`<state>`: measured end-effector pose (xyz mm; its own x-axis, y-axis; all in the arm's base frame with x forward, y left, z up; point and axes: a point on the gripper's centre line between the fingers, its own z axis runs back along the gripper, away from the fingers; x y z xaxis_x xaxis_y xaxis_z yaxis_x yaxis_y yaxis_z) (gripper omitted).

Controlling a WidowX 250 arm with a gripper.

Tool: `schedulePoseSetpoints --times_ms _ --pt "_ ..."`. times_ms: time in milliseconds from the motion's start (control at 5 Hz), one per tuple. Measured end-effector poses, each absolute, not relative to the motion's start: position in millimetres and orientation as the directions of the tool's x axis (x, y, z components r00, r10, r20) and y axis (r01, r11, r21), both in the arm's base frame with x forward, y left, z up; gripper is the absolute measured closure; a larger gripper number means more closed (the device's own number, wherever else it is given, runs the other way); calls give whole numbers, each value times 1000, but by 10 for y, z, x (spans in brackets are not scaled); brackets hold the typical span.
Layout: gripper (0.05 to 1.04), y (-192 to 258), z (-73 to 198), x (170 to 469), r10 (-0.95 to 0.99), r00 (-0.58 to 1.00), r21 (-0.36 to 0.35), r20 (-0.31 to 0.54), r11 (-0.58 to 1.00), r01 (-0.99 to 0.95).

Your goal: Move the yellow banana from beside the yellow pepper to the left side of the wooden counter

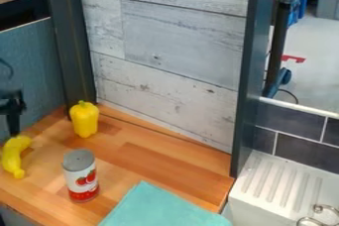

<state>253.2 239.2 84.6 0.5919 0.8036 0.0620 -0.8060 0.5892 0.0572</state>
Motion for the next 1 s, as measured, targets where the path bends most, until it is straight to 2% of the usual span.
schedulePoseSetpoints --times_ms 200,400,600,800,1000 --pt "83 2041 1124 2472 658 753 64 15 751 -657" --pt "83 1597 1286 2557 433 900 51 -55 901 -431" --pt "83 1256 1468 2502 197 979 -21 -59 980 -198" --pt "83 1003 1581 2456 -38 999 -39 -34 999 37" --pt "83 862 1593 2455 -276 960 -24 -39 961 276"
